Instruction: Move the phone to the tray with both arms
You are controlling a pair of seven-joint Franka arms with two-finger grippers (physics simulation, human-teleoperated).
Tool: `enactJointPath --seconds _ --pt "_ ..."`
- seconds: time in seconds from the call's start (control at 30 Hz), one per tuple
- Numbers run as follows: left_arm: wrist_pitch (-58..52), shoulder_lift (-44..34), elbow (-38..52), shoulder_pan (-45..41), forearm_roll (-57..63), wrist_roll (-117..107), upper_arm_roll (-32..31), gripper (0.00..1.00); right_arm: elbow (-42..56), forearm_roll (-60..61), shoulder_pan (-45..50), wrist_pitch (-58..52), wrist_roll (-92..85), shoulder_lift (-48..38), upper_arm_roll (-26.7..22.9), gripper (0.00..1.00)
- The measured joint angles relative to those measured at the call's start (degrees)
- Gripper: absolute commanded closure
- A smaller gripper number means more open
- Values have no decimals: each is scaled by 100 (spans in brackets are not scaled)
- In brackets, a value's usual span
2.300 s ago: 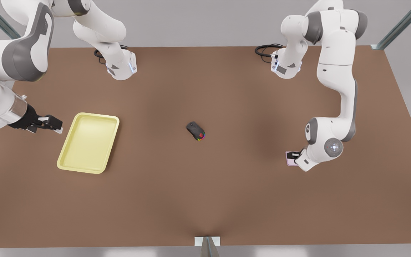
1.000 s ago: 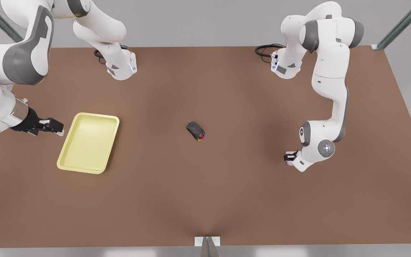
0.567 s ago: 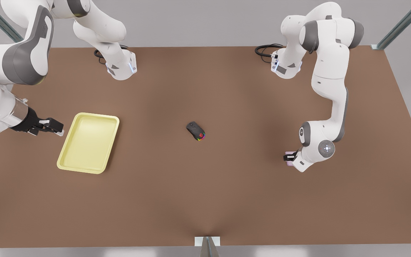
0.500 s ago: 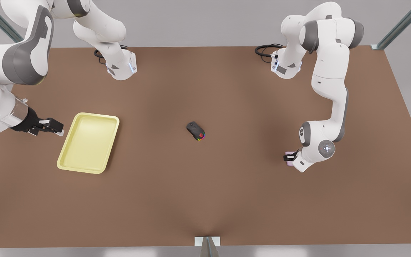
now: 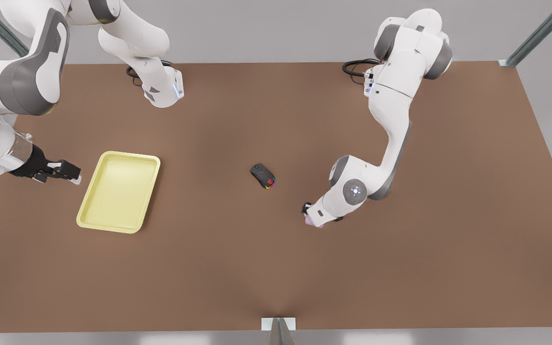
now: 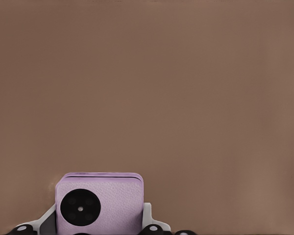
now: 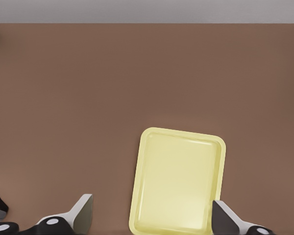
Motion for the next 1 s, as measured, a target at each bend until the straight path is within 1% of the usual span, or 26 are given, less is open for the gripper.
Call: enactJointPath --seconds 0.1,0.23,0.33,0.5,0.53,0.57,0.63,0.8,0.9,0.93,1.0 --pt "-79 484 830 -442 -9 -480 -228 24 0 9 -7 9 1 -9 -3 0" --pt "-107 987 1505 -875 14 -1043 -240 24 0 16 -80 19 2 -7 -21 0" --pt "33 1340 1723 -1074 122 -1389 -201 24 -1 19 -89 26 3 -7 -7 0" --pt "450 1690 1772 -1319 272 -1860 -156 23 -4 51 -89 50 2 2 -2 0" --pt "539 1734 1773 -1334 283 -1941 -148 18 -6 55 -89 53 2 2 0 0" --pt "619 1758 1774 -1341 281 -2008 -144 0 -8 58 -88 56 2 2 1 0" --pt "762 1775 1775 -1346 270 -2124 -139 0 -9 63 -89 57 2 2 -1 0" --pt "908 1639 1772 -1346 288 -2399 -66 0 -37 -16 -6 44 -8 121 20 0" --pt "387 977 1752 -1230 275 -2517 340 0 -472 147 -133 75 -93 27 27 0" --pt "59 663 1729 -1034 262 -2524 478 0 -745 174 13 163 -100 -43 44 0" --pt "-771 51 1706 -350 254 -2446 663 0 -1172 225 614 426 15 -81 79 0"
